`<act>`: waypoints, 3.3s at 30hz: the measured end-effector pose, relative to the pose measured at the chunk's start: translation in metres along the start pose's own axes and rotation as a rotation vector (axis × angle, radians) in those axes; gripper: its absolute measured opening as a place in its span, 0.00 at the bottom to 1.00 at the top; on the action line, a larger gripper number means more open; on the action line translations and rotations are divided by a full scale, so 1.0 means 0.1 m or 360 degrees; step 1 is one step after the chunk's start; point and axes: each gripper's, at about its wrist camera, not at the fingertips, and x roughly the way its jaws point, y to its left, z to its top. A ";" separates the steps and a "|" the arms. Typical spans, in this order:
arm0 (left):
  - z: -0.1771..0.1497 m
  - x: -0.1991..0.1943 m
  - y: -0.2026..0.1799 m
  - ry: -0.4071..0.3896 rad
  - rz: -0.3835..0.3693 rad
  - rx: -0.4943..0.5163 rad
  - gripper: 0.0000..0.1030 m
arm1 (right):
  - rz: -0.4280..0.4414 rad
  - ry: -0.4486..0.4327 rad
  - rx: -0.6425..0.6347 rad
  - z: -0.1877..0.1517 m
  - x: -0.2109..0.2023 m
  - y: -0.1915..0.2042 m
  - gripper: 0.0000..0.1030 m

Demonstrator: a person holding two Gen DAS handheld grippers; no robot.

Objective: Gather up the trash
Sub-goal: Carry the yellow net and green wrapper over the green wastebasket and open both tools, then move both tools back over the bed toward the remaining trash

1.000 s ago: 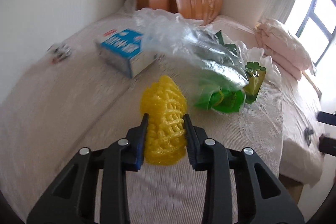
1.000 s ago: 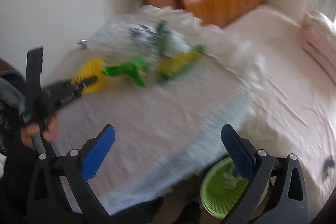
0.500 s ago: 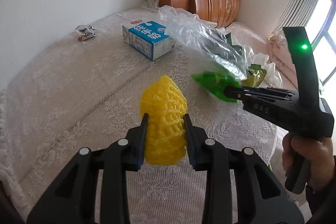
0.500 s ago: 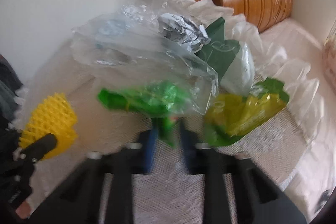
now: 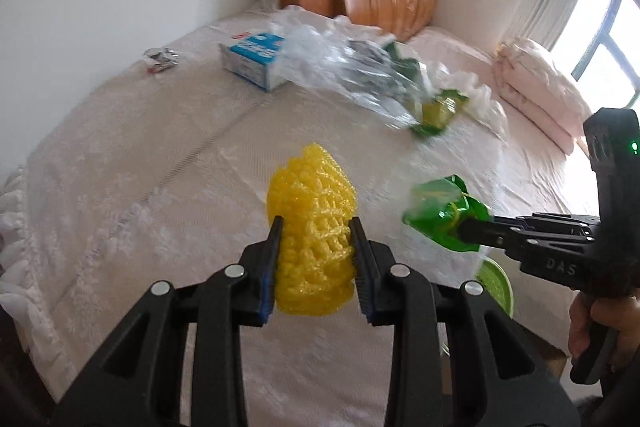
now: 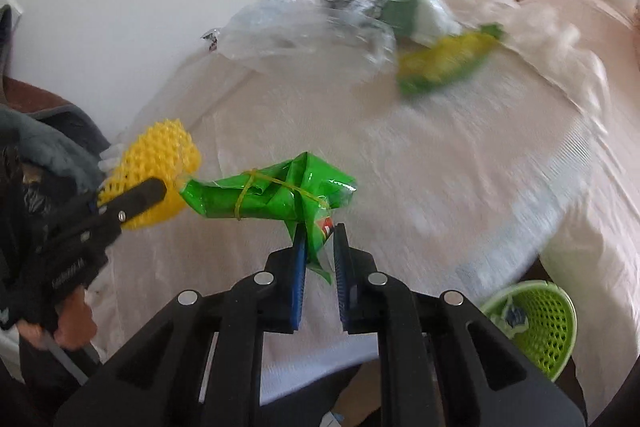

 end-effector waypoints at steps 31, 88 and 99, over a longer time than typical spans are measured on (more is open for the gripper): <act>-0.38 0.30 -3.20 0.0255 -0.0642 0.1016 0.31 | -0.0695 0.0127 0.0895 -2.04 -0.49 -2.45 0.87; 0.16 -0.46 -0.90 -0.0121 0.0083 0.0155 0.92 | -0.0404 -0.0361 0.0100 -0.32 -1.16 -0.64 0.98; 0.19 -0.28 -0.46 -0.0046 0.0041 -0.0128 0.92 | -0.0348 -0.0265 0.0005 -0.16 -0.89 -0.38 0.98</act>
